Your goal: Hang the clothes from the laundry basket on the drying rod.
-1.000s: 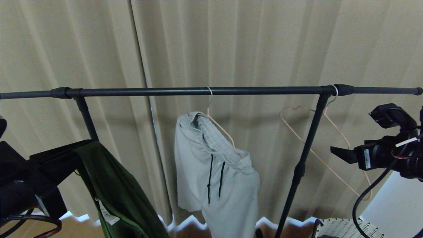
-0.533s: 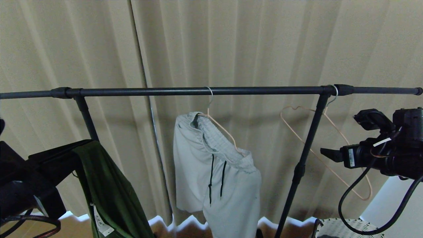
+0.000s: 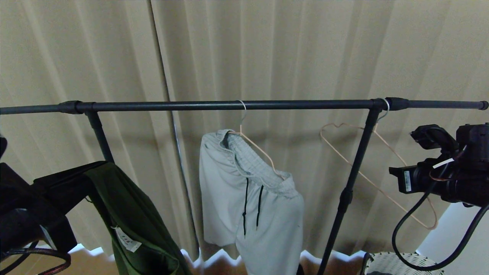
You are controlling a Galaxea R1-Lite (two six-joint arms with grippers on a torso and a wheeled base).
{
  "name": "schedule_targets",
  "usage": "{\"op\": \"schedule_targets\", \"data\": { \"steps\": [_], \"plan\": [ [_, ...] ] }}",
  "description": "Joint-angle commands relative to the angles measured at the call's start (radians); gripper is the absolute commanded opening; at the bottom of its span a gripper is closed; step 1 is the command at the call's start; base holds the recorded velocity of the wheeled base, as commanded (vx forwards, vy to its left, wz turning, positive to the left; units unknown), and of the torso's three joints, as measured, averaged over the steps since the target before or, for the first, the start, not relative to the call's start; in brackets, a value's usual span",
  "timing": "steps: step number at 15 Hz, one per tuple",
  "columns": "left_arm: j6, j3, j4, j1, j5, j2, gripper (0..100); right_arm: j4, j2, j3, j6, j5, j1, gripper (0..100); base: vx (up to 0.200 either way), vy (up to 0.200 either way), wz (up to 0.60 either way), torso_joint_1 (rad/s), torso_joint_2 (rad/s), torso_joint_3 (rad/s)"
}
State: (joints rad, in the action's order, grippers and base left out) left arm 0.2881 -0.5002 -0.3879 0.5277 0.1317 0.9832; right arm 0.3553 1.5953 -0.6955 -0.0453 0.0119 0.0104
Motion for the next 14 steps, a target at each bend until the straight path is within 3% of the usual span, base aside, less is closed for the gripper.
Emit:
{"op": "schedule_targets", "data": {
  "steps": [1, 6, 14],
  "plan": [
    [0.0, 0.0, 0.0, 0.0, 0.0, 0.002, 0, 0.001, -0.021, 0.001, -0.001, 0.002, 0.0, 0, 0.0, 0.0, 0.0, 0.0, 0.0, 0.0],
    [0.0, 0.003, 0.0, 0.0, 0.002, -0.003, 0, 0.001, -0.109, 0.014, 0.001, 0.013, 0.0, 0, 0.0, 0.0, 0.0, 0.0, 0.0, 0.0],
    [0.002, 0.04, -0.003, -0.002, 0.003, -0.017, 0, -0.004, -0.291, 0.165, -0.001, 0.014, 0.0, 0, 0.0, 0.0, 0.0, 0.0, 0.0, 0.0]
  ]
}}
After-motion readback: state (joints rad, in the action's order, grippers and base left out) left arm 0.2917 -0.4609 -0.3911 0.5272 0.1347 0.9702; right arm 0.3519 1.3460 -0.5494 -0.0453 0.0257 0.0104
